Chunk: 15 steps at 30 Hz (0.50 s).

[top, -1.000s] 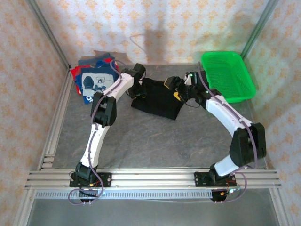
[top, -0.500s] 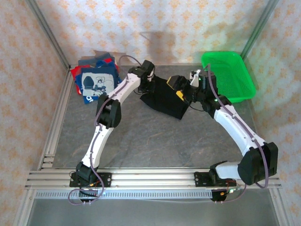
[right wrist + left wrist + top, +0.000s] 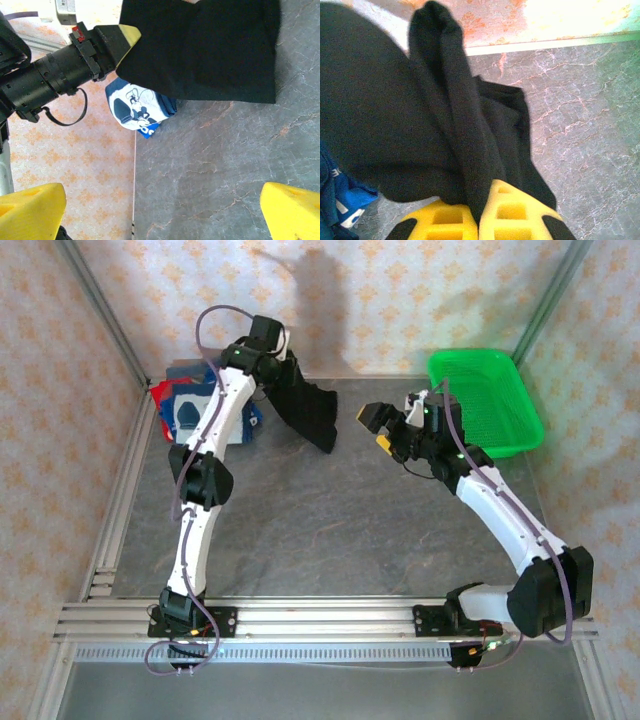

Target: Fold and stack the t-shirts

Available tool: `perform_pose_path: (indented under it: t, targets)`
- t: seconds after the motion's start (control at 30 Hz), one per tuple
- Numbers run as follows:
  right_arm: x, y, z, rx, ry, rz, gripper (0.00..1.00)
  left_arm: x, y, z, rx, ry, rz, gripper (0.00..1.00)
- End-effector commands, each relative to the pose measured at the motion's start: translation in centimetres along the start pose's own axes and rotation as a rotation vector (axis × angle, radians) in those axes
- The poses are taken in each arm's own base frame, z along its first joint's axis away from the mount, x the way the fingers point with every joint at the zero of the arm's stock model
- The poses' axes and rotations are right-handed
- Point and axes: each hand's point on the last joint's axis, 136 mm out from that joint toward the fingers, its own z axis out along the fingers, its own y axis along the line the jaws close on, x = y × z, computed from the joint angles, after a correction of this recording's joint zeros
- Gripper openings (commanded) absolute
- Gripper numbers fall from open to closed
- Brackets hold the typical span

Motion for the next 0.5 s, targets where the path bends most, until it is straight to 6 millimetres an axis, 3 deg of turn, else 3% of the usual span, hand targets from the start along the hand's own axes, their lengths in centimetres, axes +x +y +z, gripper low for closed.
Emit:
perform_pose_path:
  t: [0.0, 0.47]
  targets:
    - [-0.3, 0.8, -0.3, -0.022, -0.02, -0.02, 0.99, -1.8, -0.8, -3.1, 0.023, -0.058, 0.081, 0.0]
    - [0.1, 0.2, -0.7, 0.015, -0.009, -0.005, 0.99, -6.7, 4.4, -8.0, 0.057, -0.216, 0.028, 0.0]
